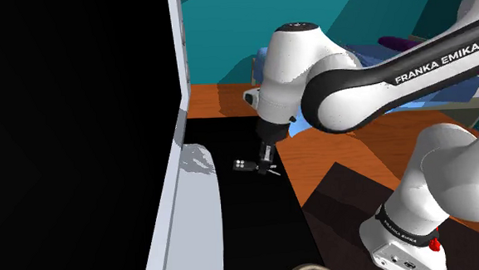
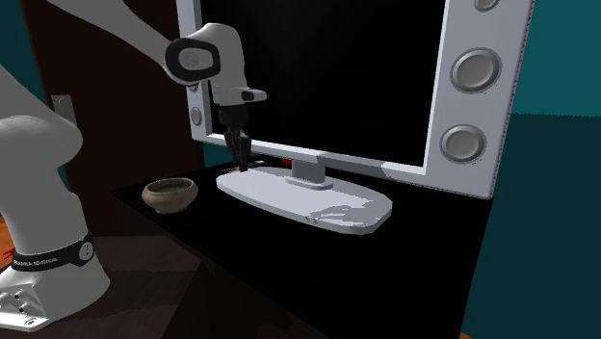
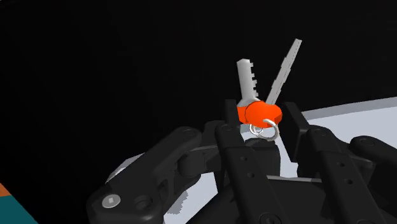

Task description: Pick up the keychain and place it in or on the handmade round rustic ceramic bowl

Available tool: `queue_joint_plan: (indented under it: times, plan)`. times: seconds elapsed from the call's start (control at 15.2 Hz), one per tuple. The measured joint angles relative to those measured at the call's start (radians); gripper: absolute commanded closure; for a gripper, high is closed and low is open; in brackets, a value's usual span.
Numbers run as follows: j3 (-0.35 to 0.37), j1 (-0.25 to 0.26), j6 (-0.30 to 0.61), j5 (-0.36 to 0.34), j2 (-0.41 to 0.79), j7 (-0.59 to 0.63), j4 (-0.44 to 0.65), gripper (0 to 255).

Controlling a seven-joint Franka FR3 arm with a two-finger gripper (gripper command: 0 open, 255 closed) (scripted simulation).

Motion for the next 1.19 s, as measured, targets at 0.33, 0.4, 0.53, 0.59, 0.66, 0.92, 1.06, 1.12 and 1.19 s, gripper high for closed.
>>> queue_joint_plan:
  times: [0.33, 0.4, 0.53, 0.59, 0.66, 0.92, 1.06, 1.12, 1.19]
  plan:
    - [0.072, 0.085, -0.041, 0.069, -0.128, 0.096, -0.081, 255]
    - [0.081, 0.103, -0.054, 0.083, -0.160, 0.111, -0.101, 255]
    - [0.105, 0.138, -0.079, 0.110, -0.207, 0.146, -0.122, 255]
    - [0.125, 0.162, -0.090, 0.129, -0.231, 0.172, -0.134, 255]
    - [0.142, 0.183, -0.100, 0.145, -0.254, 0.195, -0.145, 255]
    - [0.217, 0.268, -0.134, 0.212, -0.320, 0.296, -0.171, 255]
    - [0.253, 0.308, -0.161, 0.242, -0.347, 0.348, -0.168, 255]
    - [0.271, 0.327, -0.176, 0.257, -0.361, 0.374, -0.165, 255]
    - [0.290, 0.348, -0.189, 0.273, -0.373, 0.402, -0.162, 255]
